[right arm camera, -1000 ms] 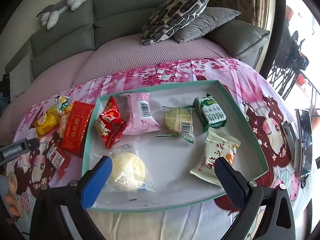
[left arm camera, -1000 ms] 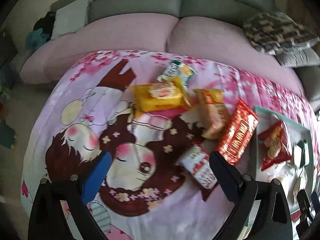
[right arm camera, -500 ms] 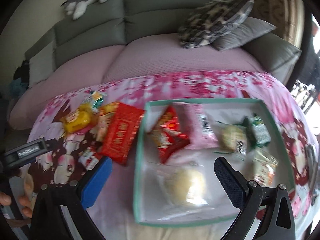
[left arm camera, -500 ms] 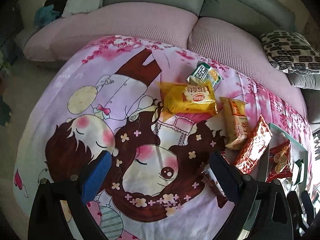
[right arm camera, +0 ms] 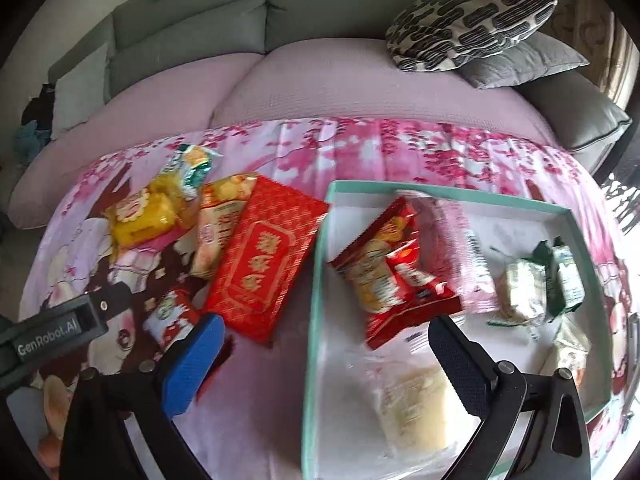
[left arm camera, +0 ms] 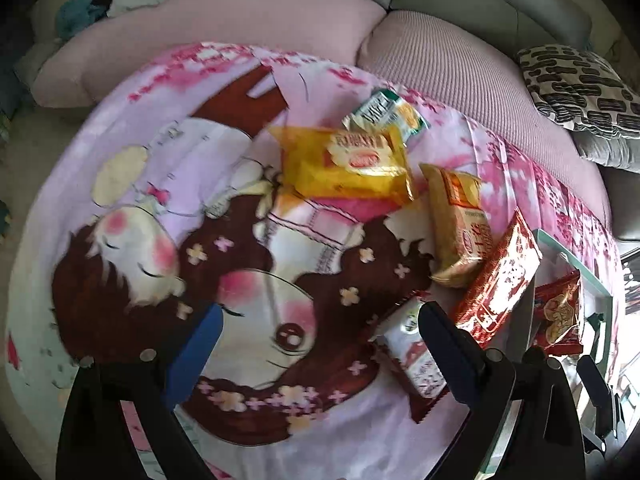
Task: Organize snacks
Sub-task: 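Move both grippers back to the snack pile, then grasp the white-red milk biscuit pack with the left gripper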
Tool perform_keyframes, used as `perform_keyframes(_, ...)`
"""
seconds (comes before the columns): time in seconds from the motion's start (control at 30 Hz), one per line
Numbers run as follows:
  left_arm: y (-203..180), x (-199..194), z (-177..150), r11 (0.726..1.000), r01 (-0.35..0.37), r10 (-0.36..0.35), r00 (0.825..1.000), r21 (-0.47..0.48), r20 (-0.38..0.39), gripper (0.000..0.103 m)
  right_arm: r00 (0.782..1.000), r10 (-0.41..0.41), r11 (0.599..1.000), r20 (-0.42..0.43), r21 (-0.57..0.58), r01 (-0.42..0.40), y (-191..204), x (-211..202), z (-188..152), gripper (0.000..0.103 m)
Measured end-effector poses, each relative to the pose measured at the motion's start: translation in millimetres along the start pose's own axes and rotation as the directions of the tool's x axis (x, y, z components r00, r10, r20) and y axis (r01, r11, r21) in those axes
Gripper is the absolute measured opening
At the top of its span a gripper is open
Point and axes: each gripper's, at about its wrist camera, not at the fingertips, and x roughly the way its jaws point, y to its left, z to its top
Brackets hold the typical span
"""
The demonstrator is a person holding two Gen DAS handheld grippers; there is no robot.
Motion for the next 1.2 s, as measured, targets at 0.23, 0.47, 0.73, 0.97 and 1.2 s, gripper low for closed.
perform_keyframes(0.23,-22.6,15.8,-2.1,0.999,0.027,-0.027,0.999,0.023,-0.018,0.098,1.000,-0.024,0.999,-0.001,0.041,0.024,-20.9,1.0,-1.2,0.103)
perform_keyframes(0.47,-40.7,35.0,-10.3,0.999,0.011,-0.008,0.998,0.053,-0.065,0.098,0.999,-0.035,0.996,0.005,0.082,0.034,-38.4,-1.1,-2.2,0.103)
perform_keyframes(0.73,-42.2,36.3,-17.7,0.995,0.011,-0.001,0.995,0.099,-0.102,0.098,0.999,-0.038,0.993,0.012,0.109,0.037,-47.9,-5.3,-3.2,0.103)
perform_keyframes(0.97,-18.0,28.3,-24.6,0.998,0.001,0.006,0.994,0.061,-0.111,0.098,0.999,-0.029,0.992,0.013,0.120,0.028,-48.9,-5.9,-3.5,0.103)
perform_keyframes(1.2,12.2,19.9,-28.3,1.000,0.010,-0.011,0.994,-0.004,-0.112,0.091,1.000,-0.023,0.993,0.011,0.117,0.021,-46.4,-5.6,-5.0,0.103)
